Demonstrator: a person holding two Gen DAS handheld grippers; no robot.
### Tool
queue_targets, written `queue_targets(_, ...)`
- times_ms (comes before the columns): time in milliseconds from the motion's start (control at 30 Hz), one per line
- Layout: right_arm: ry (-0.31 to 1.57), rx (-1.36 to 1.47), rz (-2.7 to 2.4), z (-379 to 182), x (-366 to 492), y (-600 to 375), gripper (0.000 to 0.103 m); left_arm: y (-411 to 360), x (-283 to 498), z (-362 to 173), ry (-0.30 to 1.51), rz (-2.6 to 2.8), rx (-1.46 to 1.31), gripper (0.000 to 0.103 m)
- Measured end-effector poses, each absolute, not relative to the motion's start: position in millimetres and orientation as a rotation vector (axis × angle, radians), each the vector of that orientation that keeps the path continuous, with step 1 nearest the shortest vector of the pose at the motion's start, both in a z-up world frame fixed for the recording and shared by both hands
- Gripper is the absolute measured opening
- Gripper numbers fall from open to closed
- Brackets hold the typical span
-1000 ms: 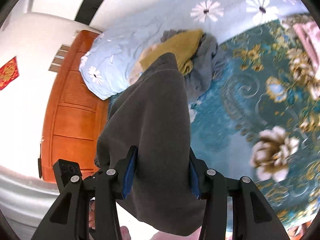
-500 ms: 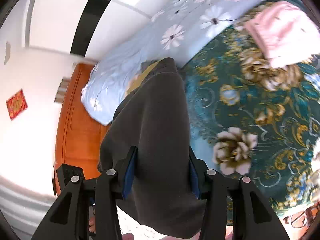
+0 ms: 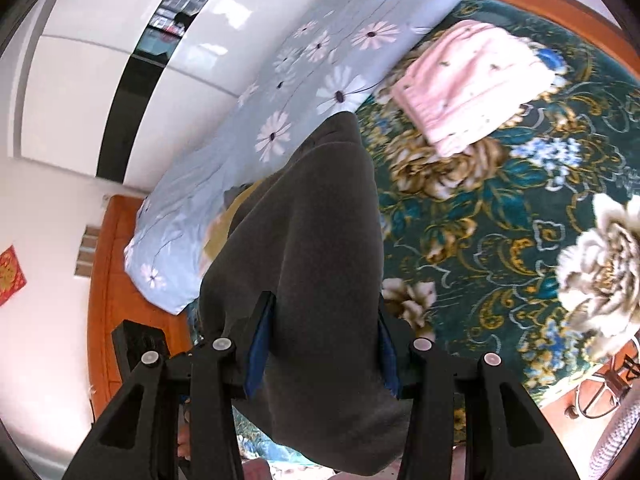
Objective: Fold clothes
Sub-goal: 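Lift the folded sweatpants with both grippers and carry them toward the pink garment, then lower the sweatpants with both grippers onto the folded pink garment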
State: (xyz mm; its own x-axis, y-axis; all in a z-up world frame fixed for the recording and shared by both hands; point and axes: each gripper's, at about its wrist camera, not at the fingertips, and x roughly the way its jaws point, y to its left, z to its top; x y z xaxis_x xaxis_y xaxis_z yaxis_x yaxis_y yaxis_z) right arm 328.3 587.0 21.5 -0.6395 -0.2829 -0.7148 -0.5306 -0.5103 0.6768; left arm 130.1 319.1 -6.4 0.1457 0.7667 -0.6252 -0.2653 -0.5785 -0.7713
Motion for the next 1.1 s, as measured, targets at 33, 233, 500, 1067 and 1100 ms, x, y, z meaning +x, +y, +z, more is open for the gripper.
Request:
queue_targets(33, 1.464, -1.245, 2.264, 20.6, 330.8, 592.9, 0.048, 326.2, 130.1, -7.7, -0.492, 1.557, -1.596, 0.06)
queue_targets(233, 1.51, -1.239, 2.235, 1.9, 331.8, 644.8, 0.048, 372.6, 126.4, -15.4, -0.466, 1.577, -1.623, 0.06)
queue_targets(500, 1.589, -1.354, 2.264, -32.1, 287.6, 758.3, 0.048, 474.9, 111.1, -23.5, -0.52, 1.702, -1.683, 0.059)
queue_targets(1067, 1.637, -1.39, 2.247, -84.9, 171.7, 995.3, 0.048, 699.3, 8.9, -69.7, -0.512, 1.757, -1.797, 0.058)
queue_targets(1100, 1.635, -1.395, 2.244, -90.2, 163.7, 1004.5, 0.048, 705.6, 4.6, -76.4, -0.519, 1.757, -1.81, 0.058)
